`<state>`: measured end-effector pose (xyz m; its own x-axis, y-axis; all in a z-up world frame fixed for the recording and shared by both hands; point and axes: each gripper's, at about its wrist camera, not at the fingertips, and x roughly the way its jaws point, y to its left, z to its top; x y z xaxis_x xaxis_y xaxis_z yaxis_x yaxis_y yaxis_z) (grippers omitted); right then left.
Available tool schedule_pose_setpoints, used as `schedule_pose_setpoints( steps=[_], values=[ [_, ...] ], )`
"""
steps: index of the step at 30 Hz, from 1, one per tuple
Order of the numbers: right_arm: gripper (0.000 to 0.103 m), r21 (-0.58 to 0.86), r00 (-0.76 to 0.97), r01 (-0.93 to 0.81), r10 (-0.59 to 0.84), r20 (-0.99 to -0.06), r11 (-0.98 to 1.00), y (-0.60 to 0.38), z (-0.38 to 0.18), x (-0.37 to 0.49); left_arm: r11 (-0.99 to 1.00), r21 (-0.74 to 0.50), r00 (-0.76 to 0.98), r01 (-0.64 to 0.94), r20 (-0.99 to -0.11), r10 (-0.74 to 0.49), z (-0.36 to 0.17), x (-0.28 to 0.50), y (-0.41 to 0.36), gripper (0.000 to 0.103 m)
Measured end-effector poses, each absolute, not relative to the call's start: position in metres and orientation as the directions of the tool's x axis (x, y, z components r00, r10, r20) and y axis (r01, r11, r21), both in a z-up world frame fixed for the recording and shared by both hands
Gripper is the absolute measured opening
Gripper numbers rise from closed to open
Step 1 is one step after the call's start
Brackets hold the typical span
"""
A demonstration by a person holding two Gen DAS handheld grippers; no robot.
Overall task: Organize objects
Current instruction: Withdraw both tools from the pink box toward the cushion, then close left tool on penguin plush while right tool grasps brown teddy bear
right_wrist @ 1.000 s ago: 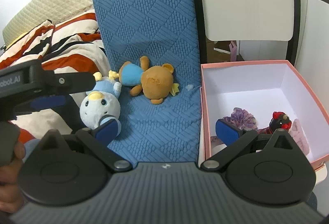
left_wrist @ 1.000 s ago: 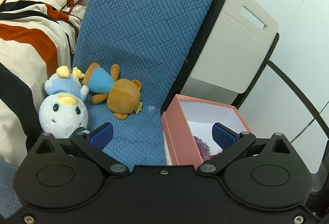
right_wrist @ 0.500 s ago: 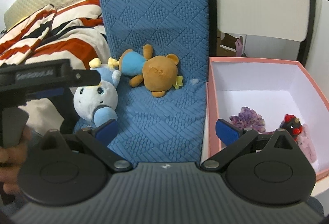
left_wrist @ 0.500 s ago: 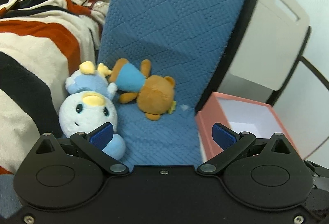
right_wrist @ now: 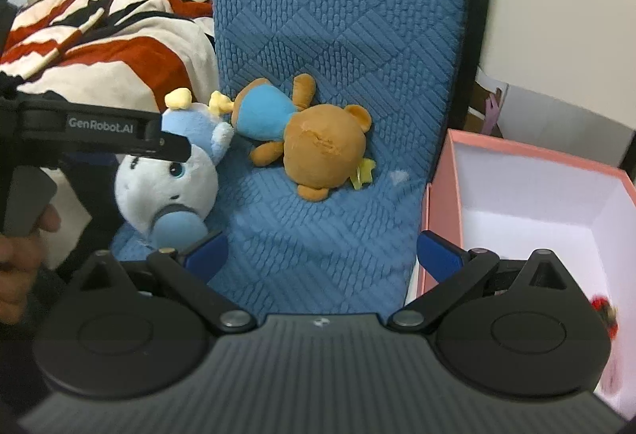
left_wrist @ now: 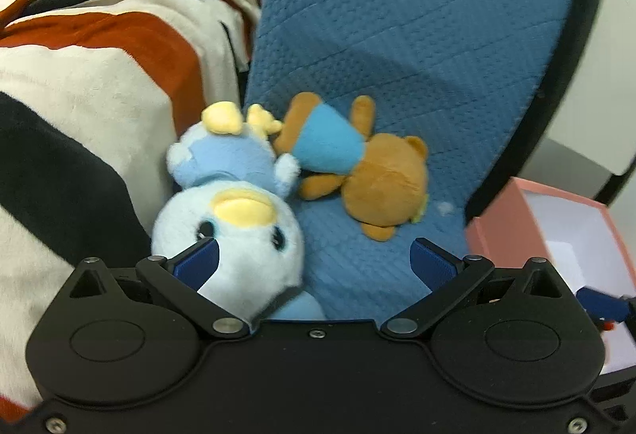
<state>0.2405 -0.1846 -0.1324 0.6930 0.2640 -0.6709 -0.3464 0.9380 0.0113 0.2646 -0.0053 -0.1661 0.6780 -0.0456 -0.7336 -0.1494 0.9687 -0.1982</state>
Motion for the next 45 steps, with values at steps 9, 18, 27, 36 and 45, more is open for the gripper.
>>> schedule_pose_setpoints(
  steps=[9, 18, 27, 36, 45],
  values=[
    [0.103, -0.101, 0.695, -0.448, 0.275, -0.664, 0.888, -0.152, -0.144, 0.284, 0.963, -0.154, 0.634, -0.221, -0.773, 0.022, -0.182, 0.311, 0.020, 0.103],
    [0.102, -0.228, 0.666, -0.578, 0.292, -0.686, 0.784, -0.109, -0.162, 0.334, 0.949, -0.136, 0.546, -0.284, -0.836, 0.043, -0.209, 0.347, 0.045, 0.103],
    [0.098, -0.434, 0.689, -0.660, 0.261, -0.676, 0.614, -0.064, -0.189, 0.381, 0.949, -0.132, 0.494, -0.287, -0.869, 0.028, -0.224, 0.370, 0.053, 0.103],
    [0.096, -0.501, 0.680, -0.676, 0.194, -0.708, 0.540, -0.043, -0.224, 0.429, 0.963, -0.081, 0.465, -0.258, -0.884, 0.050, -0.234, 0.380, 0.045, 0.103],
    [0.093, -0.497, 0.669, -0.675, 0.167, -0.724, 0.545, -0.038, -0.246, 0.451, 0.969, -0.008, 0.427, -0.246, -0.898, 0.101, -0.245, 0.387, 0.037, 0.103]
  ],
)
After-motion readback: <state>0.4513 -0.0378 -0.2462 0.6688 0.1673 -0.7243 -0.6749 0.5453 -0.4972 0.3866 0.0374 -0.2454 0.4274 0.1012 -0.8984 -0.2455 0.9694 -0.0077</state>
